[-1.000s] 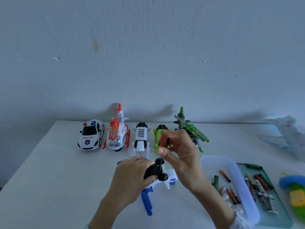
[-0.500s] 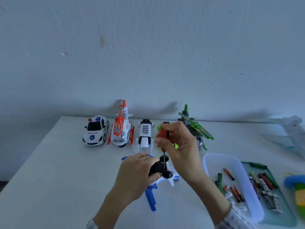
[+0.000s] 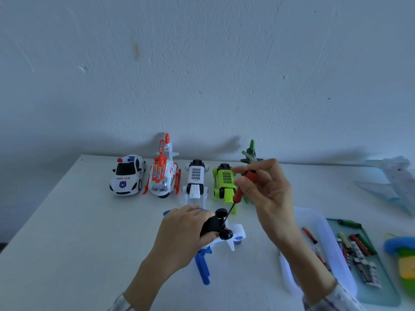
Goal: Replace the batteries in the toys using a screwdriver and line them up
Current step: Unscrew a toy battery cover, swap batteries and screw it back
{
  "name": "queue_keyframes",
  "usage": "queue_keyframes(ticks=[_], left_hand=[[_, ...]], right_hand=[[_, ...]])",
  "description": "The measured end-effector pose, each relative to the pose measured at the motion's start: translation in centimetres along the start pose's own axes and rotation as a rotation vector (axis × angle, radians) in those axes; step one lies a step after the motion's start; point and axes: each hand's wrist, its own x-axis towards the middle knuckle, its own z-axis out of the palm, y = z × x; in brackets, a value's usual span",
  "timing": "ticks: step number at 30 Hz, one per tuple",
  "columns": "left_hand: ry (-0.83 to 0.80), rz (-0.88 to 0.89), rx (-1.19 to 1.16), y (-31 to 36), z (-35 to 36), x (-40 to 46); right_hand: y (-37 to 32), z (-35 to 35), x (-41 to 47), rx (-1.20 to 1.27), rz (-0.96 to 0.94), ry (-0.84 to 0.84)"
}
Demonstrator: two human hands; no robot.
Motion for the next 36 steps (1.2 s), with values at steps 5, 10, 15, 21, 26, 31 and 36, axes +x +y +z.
queue_keyframes(ticks=[5, 10, 15, 21, 26, 31, 36], left_hand=[[0.014, 0.011, 0.005, -0.2, 0.3, 0.1], [0.032, 0.016, 0.034, -0.1, 0.1, 0.2], [0.058, 0.031, 0.023, -0.1, 0.0, 0.1], [0.028, 0.023, 0.013, 0.1, -0.1, -0.2], [-0.008, 0.009, 0.007, 0.3, -0.4, -0.1], [-0.003, 0.019, 0.020, 0.3, -0.3, -0.3], [0.019, 0.022, 0.035, 0.5, -0.6, -0.1]], right_hand=[[0.0, -0.6, -0.1, -0.062, -0.016, 0.049], [-0.2, -1.2, -0.2, -0.010, -0.003, -0.059], [0.4, -1.4, -0.5, 0.085, -0.006, 0.111], [1.1, -1.7, 0.2, 0.128, 0.003, 0.032], [0.6, -1.3, 0.4, 0.079, -0.003, 0.063], [-0.1, -0.5, 0.1, 0.070, -0.014, 0.116], [0.3, -1.6, 0.3, 0.031, -0.003, 0.034]])
